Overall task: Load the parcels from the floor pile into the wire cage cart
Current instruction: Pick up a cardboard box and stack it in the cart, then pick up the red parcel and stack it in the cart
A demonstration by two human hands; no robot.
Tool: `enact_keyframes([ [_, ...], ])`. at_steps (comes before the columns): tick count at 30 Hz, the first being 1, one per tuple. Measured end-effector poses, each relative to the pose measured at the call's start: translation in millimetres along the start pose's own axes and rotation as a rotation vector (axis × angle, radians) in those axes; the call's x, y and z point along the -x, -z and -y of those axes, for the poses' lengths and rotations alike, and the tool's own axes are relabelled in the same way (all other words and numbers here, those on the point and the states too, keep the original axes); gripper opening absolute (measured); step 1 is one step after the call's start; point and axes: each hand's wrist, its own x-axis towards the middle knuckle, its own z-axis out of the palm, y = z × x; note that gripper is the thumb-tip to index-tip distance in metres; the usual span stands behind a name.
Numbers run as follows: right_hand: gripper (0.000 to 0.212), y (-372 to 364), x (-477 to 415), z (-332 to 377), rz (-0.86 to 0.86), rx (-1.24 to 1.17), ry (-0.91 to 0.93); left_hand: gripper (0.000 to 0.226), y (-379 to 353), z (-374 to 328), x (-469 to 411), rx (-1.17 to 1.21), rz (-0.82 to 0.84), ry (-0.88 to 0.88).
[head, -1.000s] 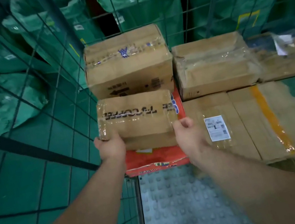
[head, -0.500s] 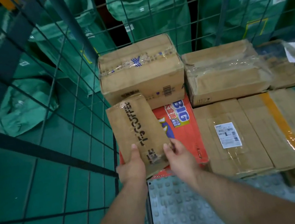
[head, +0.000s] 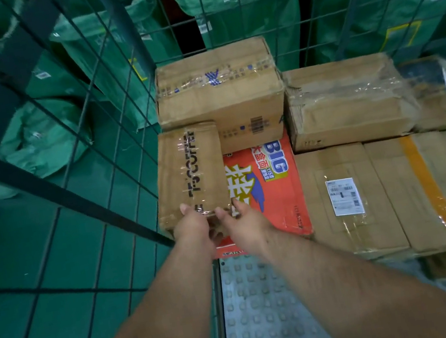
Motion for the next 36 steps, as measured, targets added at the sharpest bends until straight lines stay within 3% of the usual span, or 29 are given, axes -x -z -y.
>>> enact_keyframes([
  [4,0.038,8,42,-32,0.034,0.051,-0.157,0.071,22,17,18,-0.114,0.193,0.053],
  [10,0.016,23,119,-115,0.015,-0.071,-0.365,0.055,45,105,78,-0.176,0.220,0.116],
  [15,0.028,57,184,-161,0.096,0.031,-0.426,0.047,77,212,148,-0.067,0.229,0.241],
  [24,0.026,70,274,-193,0.298,0.219,-0.412,0.041,155,346,234,0.220,-0.002,0.261],
  [31,0.023,26,362,-214,0.668,0.587,-0.285,0.033,228,420,336,0.165,-0.203,0.217],
  [36,0.031,-5,431,-248,0.940,0.892,-0.209,0.024,285,493,400,0.341,-0.340,0.253],
])
